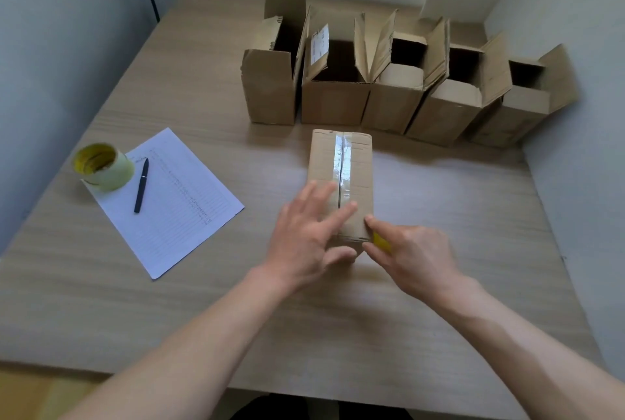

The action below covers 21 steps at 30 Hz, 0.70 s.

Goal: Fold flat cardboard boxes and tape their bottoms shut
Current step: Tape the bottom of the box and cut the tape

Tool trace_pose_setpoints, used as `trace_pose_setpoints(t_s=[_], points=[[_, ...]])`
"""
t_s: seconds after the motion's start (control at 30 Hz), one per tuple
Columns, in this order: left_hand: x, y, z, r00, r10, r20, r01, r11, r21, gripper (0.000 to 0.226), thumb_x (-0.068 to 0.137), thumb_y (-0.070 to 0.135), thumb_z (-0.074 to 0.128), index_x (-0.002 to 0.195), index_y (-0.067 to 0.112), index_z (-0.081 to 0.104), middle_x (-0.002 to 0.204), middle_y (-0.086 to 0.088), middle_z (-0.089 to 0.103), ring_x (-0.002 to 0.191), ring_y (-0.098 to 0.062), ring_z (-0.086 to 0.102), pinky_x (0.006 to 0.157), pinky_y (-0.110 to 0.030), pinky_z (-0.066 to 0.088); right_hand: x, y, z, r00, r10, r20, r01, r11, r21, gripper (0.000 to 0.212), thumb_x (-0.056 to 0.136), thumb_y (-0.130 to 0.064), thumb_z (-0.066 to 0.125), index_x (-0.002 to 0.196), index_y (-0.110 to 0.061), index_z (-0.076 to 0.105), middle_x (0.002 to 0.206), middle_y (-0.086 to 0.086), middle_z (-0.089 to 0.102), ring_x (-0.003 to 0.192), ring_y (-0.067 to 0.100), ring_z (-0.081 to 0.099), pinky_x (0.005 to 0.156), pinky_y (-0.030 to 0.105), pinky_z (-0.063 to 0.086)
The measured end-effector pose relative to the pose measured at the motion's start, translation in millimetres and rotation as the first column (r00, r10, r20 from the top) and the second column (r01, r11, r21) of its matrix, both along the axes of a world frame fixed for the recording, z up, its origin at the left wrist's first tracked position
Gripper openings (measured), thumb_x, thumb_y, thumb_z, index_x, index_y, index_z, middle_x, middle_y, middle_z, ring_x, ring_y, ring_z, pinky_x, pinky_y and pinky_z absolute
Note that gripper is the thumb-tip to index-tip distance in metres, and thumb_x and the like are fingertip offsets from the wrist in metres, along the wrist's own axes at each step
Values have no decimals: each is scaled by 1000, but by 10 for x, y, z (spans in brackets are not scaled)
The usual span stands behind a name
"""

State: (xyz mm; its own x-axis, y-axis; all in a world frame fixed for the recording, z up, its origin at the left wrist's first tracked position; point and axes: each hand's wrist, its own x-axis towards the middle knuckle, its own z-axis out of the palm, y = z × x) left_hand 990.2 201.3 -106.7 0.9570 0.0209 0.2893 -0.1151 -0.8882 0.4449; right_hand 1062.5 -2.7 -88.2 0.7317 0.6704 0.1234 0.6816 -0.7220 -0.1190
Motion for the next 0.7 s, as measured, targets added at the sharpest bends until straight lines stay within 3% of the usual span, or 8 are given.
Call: trace_pose_setpoints(t_s=[0.07, 0.13, 0.27, 0.37, 0.47, 0.53, 0.6, 0.7], points=[[87, 29, -57, 988, -110, -108, 116, 992, 57, 61, 78, 42, 76, 134, 25, 59, 152, -15, 38, 142, -45, 27, 96, -58, 47, -14, -5, -37, 999, 13, 39, -14, 999, 33, 45, 80, -47, 74, 120, -27, 68, 82, 3, 75, 63, 33, 68, 46, 32, 46], [119, 85, -106, 985, -144, -95, 151, 985, 81, 56, 78, 34, 78, 131, 22, 62, 148, -18, 42, 138, -50, 31, 92, -60, 50, -18, -6, -104, 991, 29, 130, -41, 995, 94, 43, 81, -44, 73, 117, -21, 71, 79, 3, 74, 59, 31, 67, 44, 33, 47], [160, 239, -119, 974, -220, -61, 222, 975, 19, 47, 83, 36, 73, 127, 23, 66, 146, -15, 46, 134, -49, 35, 108, -54, 38, -10, -14, -205, 973, 31, 227, -74, 980, 184, 45, 87, -50, 54, 116, -20, 72, 75, 1, 72, 56, 30, 65, 45, 33, 48], [191, 331, -28, 968, -234, -89, 242, 965, 98, 43, 83, 44, 70, 124, 32, 67, 142, -9, 51, 129, -42, 42, 103, -53, 41, 27, -40, -203, 982, 29, 187, -66, 979, 194, 45, 85, -52, 57, 114, -21, 72, 80, 1, 74, 61, 30, 67, 47, 34, 50], [236, 267, 124, 954, -293, -59, 298, 913, 279, 39, 80, 44, 69, 113, 24, 70, 126, -9, 59, 117, -37, 52, 96, -49, 40, 75, -106, -128, 992, 64, -105, -43, 980, 192, 55, 78, -53, 72, 127, -30, 63, 102, -2, 74, 86, 29, 70, 63, 36, 54], [313, 118, 263, 923, -376, -83, 382, 867, 320, 29, 73, 34, 62, 94, 13, 61, 113, -9, 58, 103, -33, 52, 88, -44, 43, 119, -184, -87, 946, 85, -314, -32, 985, 171, 66, 76, -52, 67, 137, -40, 47, 109, -5, 71, 95, 26, 67, 73, 32, 50], [419, -19, 390, 892, -421, -166, 452, 842, 293, 27, 66, 25, 59, 89, 13, 53, 116, -8, 56, 92, -28, 46, 78, -39, 44, 165, -262, -48, 842, 57, -537, 47, 983, 178, 79, 71, -43, 61, 145, -43, 34, 109, -2, 70, 101, 25, 64, 83, 33, 50], [606, -69, 471, 823, -405, -399, 519, 822, 236, 56, 66, 22, 62, 120, 21, 49, 139, 4, 41, 100, -21, 38, 77, -31, 40, 196, -396, -29, 586, 51, -809, 221, 950, 221, 88, 65, -29, 64, 147, -43, 33, 94, -7, 69, 88, 16, 62, 82, 33, 50]])
